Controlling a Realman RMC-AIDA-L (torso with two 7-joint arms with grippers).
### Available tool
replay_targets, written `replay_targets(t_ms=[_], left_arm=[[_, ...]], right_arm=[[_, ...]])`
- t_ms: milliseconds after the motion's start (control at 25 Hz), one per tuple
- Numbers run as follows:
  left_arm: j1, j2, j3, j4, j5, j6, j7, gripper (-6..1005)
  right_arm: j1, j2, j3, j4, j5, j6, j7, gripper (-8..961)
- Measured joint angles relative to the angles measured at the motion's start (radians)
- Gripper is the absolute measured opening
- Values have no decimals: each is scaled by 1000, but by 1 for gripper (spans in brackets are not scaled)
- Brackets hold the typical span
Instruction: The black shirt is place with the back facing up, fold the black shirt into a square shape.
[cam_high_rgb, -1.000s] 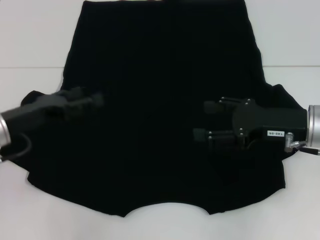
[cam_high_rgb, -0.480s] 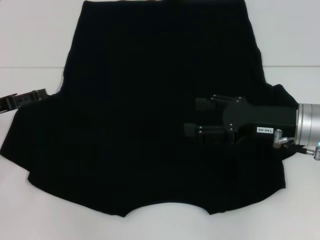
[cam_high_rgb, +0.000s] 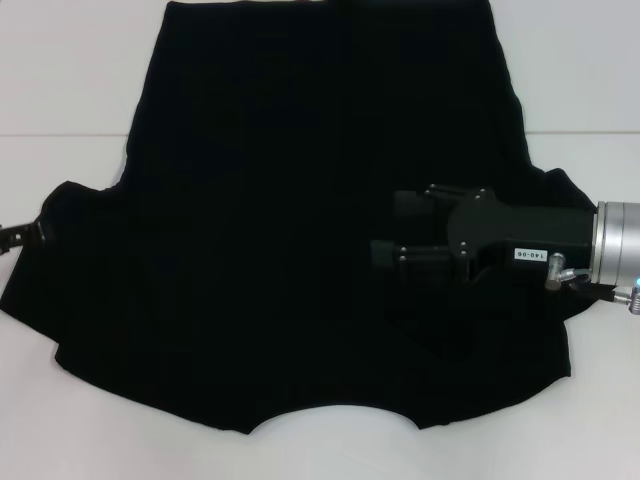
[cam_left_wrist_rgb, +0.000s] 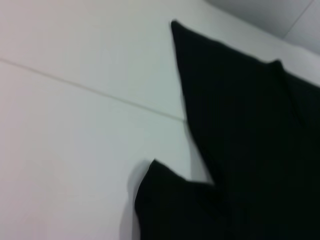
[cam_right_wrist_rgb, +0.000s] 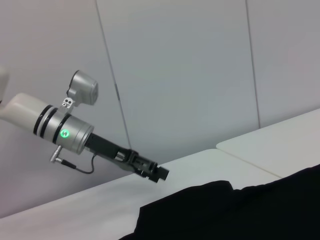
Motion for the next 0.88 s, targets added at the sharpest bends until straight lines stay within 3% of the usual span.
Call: replay_targets(t_ms=[880], left_arm=[[-8, -7, 80, -6, 86, -89, 23, 935]], right_arm=[[5, 0, 0, 1, -1, 19, -1, 896]])
